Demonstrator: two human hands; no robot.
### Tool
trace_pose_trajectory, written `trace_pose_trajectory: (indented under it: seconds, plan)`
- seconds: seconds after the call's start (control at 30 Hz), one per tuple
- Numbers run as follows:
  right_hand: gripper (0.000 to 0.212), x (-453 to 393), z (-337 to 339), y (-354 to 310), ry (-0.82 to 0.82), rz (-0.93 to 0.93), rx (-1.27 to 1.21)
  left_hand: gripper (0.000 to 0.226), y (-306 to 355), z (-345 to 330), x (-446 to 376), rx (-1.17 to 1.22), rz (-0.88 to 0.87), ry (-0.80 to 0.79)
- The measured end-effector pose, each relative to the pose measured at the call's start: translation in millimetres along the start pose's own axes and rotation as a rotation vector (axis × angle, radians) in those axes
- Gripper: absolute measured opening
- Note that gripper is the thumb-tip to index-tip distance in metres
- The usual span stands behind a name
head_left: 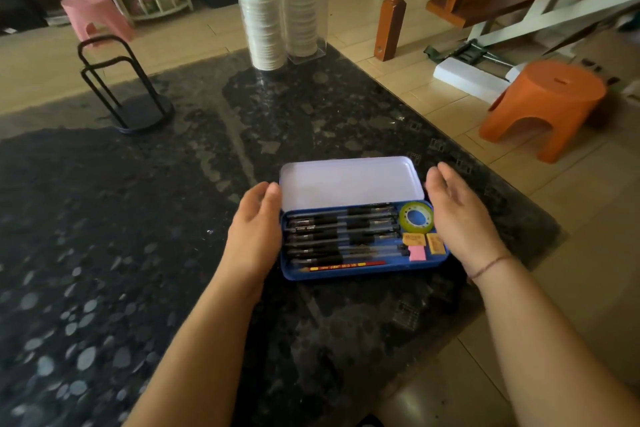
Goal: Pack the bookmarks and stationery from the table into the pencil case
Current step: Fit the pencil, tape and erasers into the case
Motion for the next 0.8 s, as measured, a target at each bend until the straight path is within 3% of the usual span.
trace_pose_trajectory:
  seconds: [0.07, 0.13, 0.27, 0.37, 0.47, 0.53, 0.6, 0.7, 0.8]
  plan:
    - [0.059, -9.0, 2.2, -4.5, -0.026, -0.037, -0.148, 0.037, 1.8, -4.3, 1.6, 0.186, 0.112, -0.125]
    - [0.065, -9.5, 10.0, -4.2, 0.003, -0.057, -0.316, 0.032, 6.9, -5.9, 4.6, 0.301, 0.11, -0.196]
    - [0.063, 13.5, 31.7, -3.5, 0.04, 0.036, -0.492, 0.04, 6.8, 4.8, 13.6, 0.282, 0.025, -0.16]
    - [0.043, 37.5, 34.6, -3.0, 0.017, 0.124, -0.298, 0.025, -5.2, 12.4, 23.0, 0.008, -0.06, 0.018]
    - [0.012, 42.2, 28.2, -5.8, 0.094, 0.242, 0.104, 0.036, 6.5, -1.6, 43.7, -0.634, -0.444, 0.298]
    - [0.018, 34.4, 15.1, -18.2, 0.098, 0.337, 0.475, 0.054, 12.1, -31.6, 49.6, -0.95, -0.593, 0.304]
    - [0.033, 24.0, -4.0, -29.6, 0.019, 0.426, 0.737, 0.061, 10.5, -60.2, 44.4, -1.136, -0.593, 0.196]
    - [0.049, 15.6, -28.0, -24.1, -0.159, 0.458, 0.842, 0.06, 0.2, -81.3, 31.4, -1.234, -0.564, 0.103]
    - [0.056, 18.4, -38.2, -8.8, -0.177, 0.426, 0.88, 0.06, -9.1, -82.3, 26.3, -1.236, -0.612, 0.17]
Point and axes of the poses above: each hand's wrist, its own x-axis away from the middle knuckle, its own z-axis out of the back of the hand, y = z × x, the point moved 5 cm from there along -x, towards the middle knuckle, and after that the axes turned 14 degrees about z, right-handed, at the moved point
